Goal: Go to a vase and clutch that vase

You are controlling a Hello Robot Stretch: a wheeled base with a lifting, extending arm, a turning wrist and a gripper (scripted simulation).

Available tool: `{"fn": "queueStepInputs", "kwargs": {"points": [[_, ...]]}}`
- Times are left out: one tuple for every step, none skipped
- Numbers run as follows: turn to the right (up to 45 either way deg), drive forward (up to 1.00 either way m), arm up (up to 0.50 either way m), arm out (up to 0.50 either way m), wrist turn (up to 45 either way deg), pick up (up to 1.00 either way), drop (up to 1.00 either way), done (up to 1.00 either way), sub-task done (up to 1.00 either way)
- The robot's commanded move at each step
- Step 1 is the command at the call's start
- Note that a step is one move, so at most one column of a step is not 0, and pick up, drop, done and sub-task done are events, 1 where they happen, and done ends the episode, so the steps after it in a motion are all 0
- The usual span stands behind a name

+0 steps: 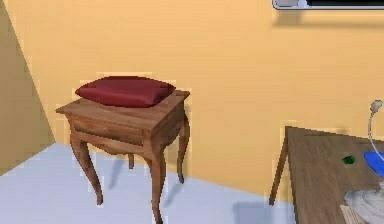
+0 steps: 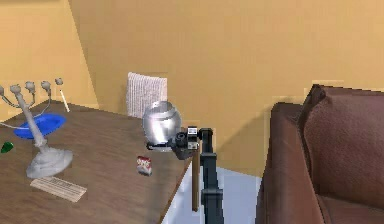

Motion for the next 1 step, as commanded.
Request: {"fn": "queueStepInputs", "kwargs": {"points": [[0.0,0.0,0.1,0.0,0.0,0.0,0.0,0.0,0.0]]}}
